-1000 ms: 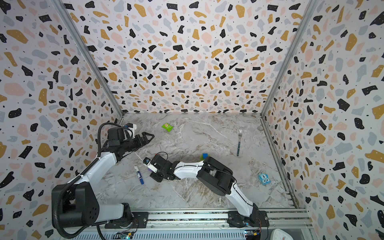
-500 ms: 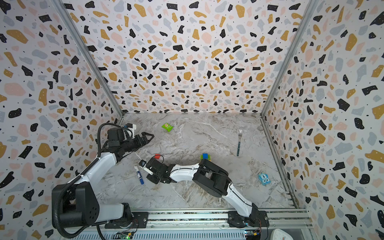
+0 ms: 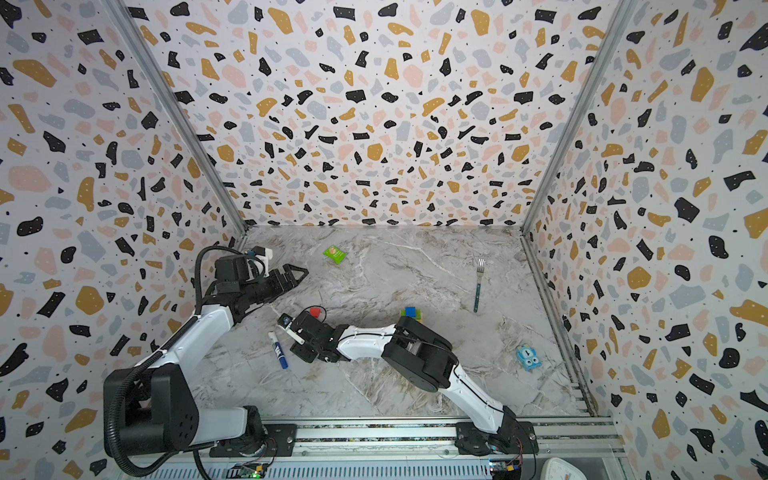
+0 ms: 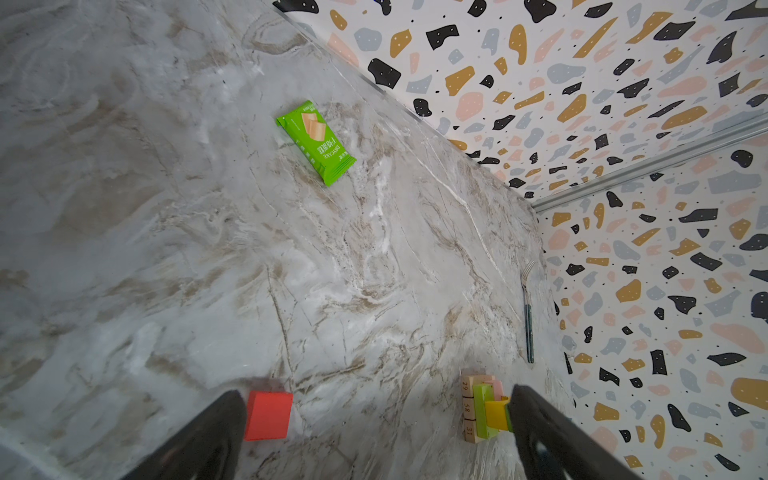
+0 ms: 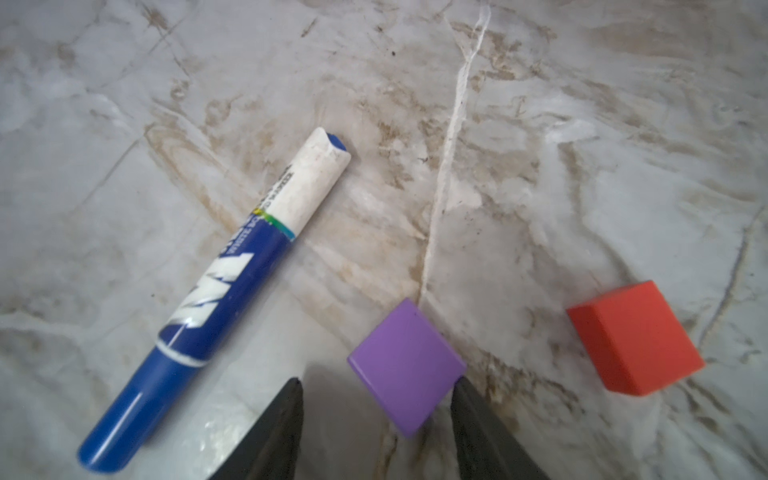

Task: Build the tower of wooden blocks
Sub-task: 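Lower and close the right gripper on the purple cube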

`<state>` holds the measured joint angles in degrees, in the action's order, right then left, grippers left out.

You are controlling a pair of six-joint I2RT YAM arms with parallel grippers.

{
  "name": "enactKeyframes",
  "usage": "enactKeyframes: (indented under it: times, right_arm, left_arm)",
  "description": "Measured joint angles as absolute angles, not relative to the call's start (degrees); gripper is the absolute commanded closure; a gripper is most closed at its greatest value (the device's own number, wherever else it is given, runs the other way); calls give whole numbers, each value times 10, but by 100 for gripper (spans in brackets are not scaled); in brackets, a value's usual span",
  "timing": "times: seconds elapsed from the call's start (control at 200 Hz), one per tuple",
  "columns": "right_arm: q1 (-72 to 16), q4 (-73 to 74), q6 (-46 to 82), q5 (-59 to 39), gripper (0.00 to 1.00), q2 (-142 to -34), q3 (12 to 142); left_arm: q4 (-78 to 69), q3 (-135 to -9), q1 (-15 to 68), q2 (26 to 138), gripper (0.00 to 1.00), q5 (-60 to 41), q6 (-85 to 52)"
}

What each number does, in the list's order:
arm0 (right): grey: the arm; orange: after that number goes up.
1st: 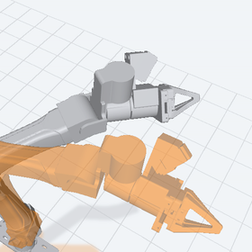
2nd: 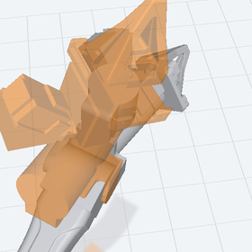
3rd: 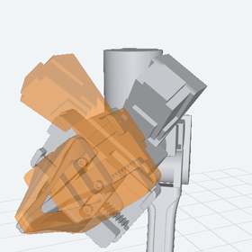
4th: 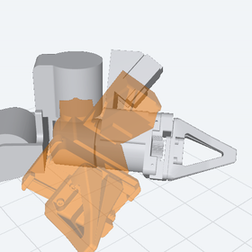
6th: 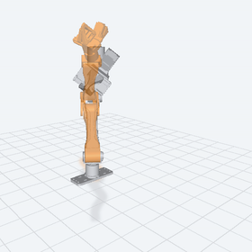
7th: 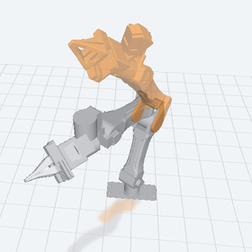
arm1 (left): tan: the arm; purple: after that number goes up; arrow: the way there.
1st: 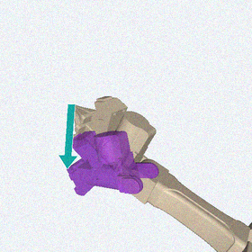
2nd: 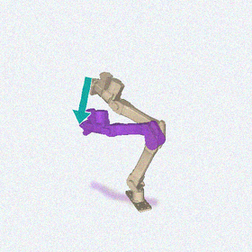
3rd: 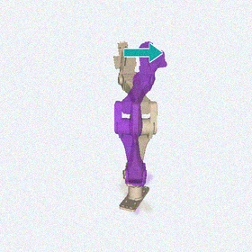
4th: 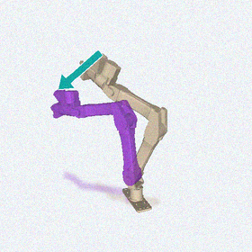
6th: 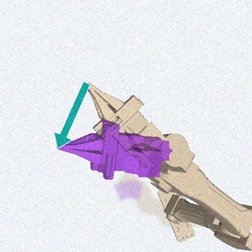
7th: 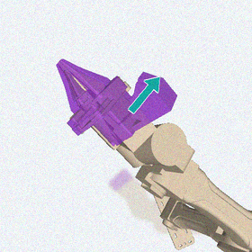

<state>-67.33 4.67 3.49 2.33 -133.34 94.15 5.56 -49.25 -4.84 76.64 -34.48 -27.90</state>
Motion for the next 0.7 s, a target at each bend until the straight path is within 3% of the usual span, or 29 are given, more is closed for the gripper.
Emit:
enactKeyframes:
  times: [0.401, 0.701]
  right_arm:
    - [-666, 41, 59, 16, 49, -1349, 965]
    - [-666, 39, 82, 32, 69, -1352, 969]
  left_arm:
    - [55, -492, -48, 766, 0, -345, -279]
    - [55, -492, -48, 766, 0, -345, -279]
